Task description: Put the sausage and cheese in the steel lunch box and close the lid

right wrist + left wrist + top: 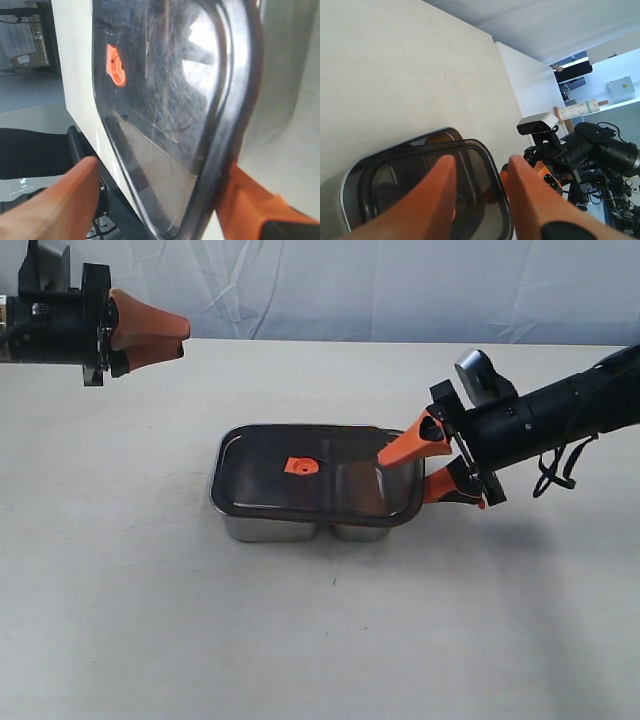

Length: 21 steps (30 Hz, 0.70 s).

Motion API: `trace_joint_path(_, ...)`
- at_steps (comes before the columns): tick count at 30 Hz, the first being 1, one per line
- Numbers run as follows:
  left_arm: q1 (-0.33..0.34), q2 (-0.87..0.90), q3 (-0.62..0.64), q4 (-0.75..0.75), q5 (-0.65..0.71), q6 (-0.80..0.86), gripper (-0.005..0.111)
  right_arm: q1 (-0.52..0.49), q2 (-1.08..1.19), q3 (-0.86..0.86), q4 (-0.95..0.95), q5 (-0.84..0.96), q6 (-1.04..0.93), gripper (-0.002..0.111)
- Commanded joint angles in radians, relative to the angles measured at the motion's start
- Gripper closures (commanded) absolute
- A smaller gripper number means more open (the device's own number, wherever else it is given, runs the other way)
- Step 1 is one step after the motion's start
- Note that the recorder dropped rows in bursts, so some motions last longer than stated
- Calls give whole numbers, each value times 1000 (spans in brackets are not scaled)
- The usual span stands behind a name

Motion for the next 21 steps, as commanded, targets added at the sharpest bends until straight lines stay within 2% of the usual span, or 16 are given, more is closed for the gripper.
trace_joint_path(1,0,-10,1,9,-6,0,72,-12,-3,-49,-99,2,34,46)
trace_joint_path(3,0,-10,1,12,-6,0,72,-12,-3,-82,-159,2,73,46)
trace_joint_path(10,0,-10,1,17,-6,0,72,-12,-3,-100,-199,2,95,47)
trace_joint_path(12,0,-10,1,19,-6,0,72,-12,-3,-100,-220,2,95,52)
trace_joint_path(16,0,-10,1,24,-6,0,72,-12,-5,-100,-276,2,129,70)
trace_joint_path(18,0,-10,1,24,-6,0,72,-12,-5,-100,-298,2,143,75)
trace_joint_path(21,0,-10,1,26,-6,0,72,-12,-5,-100,-315,2,143,76)
